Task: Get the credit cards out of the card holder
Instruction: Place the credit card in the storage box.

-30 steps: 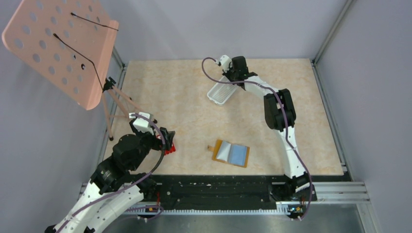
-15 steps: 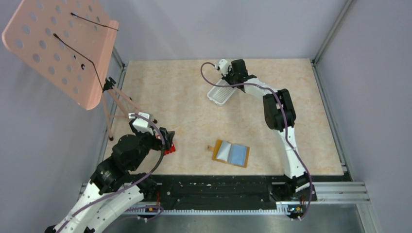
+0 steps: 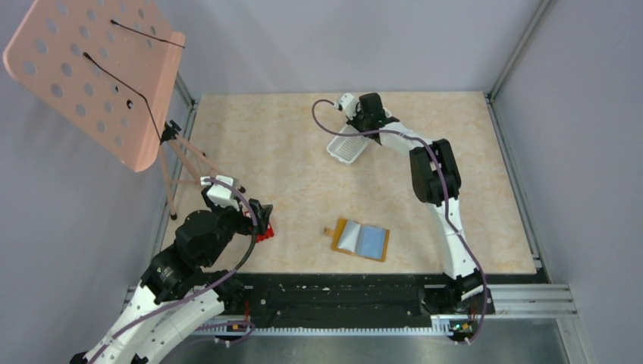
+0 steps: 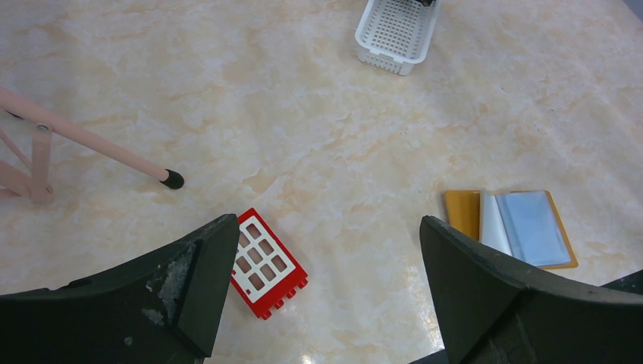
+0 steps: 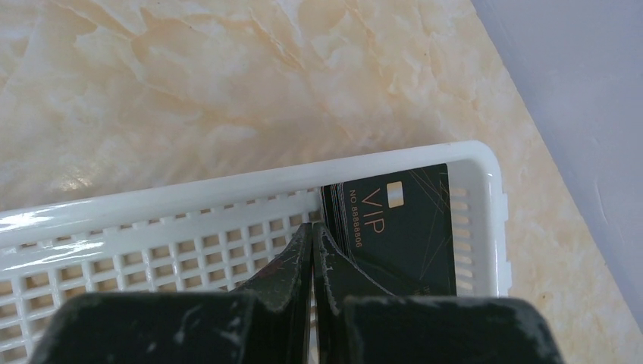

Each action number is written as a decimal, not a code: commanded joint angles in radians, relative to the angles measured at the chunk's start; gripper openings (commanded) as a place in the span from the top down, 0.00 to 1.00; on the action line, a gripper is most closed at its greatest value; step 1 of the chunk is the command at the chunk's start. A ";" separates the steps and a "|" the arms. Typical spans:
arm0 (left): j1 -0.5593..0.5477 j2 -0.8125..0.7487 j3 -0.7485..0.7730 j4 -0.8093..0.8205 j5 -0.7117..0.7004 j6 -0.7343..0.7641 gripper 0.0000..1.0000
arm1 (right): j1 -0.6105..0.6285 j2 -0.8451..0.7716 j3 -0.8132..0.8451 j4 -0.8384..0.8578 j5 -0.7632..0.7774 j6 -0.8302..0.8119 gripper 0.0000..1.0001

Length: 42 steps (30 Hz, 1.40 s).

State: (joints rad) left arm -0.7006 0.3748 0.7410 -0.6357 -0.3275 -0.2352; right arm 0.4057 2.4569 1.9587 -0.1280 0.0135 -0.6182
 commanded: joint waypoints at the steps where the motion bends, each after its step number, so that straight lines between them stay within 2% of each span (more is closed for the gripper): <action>1: 0.006 -0.003 -0.004 0.046 -0.008 0.014 0.06 | 0.004 -0.007 0.054 -0.007 0.032 -0.007 1.00; 20: 0.012 0.001 -0.005 0.049 -0.002 0.017 0.06 | -0.027 -0.062 0.006 0.007 -0.009 0.016 1.00; 34: 0.018 0.007 -0.006 0.053 0.004 0.019 0.06 | -0.040 -0.135 -0.037 0.017 -0.190 0.001 1.00; 42: 0.021 0.007 -0.006 0.053 0.007 0.019 0.06 | -0.049 -0.128 -0.022 -0.027 -0.151 -0.013 1.00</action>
State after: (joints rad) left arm -0.6868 0.3756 0.7410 -0.6353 -0.3267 -0.2321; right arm 0.3721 2.3924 1.9221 -0.1322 -0.1341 -0.6197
